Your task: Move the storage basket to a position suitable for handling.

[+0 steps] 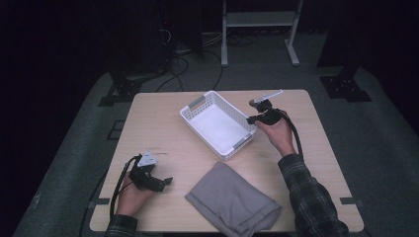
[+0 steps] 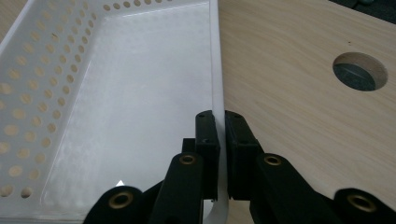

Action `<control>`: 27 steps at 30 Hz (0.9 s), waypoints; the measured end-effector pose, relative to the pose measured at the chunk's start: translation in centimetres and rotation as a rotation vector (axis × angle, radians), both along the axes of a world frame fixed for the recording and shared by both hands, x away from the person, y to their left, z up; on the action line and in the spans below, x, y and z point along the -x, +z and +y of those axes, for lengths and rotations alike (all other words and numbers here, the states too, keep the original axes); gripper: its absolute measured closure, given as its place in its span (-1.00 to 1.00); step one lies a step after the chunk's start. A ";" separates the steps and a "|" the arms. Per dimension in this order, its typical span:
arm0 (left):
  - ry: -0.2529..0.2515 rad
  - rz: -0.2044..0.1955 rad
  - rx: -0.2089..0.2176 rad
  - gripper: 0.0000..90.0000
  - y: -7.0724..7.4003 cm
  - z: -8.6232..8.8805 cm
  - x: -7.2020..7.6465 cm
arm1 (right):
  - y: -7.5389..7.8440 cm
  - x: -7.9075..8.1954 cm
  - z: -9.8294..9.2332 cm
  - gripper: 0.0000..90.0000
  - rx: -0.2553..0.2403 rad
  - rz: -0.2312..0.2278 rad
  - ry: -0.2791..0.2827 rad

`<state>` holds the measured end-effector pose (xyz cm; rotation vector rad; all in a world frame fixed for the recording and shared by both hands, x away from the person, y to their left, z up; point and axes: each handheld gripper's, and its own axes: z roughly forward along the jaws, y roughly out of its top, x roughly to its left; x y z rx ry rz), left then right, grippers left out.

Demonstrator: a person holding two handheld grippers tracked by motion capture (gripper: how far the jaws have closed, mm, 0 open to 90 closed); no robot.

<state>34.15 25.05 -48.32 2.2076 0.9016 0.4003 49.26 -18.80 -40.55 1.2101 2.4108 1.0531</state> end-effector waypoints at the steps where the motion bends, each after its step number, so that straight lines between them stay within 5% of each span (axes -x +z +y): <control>1: 0.000 0.000 0.000 -1.00 0.0 0.0 0.0 | 0.0 0.0 -0.2 0.87 0.002 0.001 -0.002; 27: -0.001 0.000 0.001 -1.00 0.0 0.0 0.0 | -0.9 2.6 -7.0 0.87 0.006 0.027 -0.093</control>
